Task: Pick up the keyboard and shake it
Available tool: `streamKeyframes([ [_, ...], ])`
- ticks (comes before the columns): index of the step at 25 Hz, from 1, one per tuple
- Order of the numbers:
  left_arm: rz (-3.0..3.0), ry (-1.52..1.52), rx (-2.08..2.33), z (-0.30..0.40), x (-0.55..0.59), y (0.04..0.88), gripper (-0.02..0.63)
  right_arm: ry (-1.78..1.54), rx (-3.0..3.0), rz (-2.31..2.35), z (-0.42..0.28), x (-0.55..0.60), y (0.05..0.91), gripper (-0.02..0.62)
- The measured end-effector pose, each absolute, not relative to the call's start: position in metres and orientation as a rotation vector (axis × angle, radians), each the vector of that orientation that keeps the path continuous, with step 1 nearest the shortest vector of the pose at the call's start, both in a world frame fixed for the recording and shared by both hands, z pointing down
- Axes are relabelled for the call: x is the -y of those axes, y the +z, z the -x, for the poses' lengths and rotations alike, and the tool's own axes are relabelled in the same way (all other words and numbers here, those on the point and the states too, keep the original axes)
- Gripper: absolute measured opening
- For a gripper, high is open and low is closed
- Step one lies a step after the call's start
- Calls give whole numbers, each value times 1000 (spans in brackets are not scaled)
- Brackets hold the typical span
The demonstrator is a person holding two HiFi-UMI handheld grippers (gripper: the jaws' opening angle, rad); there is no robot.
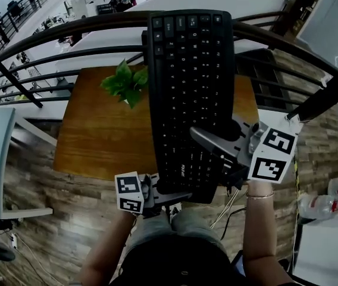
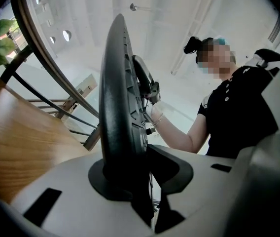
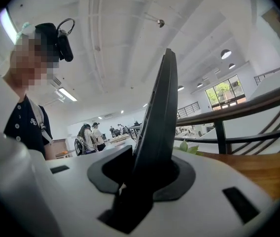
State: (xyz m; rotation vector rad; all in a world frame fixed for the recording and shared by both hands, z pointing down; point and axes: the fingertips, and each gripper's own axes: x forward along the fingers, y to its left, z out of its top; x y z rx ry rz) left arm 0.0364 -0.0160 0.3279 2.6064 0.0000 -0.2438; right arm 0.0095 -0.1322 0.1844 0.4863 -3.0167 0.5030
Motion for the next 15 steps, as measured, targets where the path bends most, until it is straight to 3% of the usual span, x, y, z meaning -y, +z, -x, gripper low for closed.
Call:
streamKeyframes([
  [15,-2391,-170,93,-12,3,387,124,1083,2806,-490,-1,177,327,163],
])
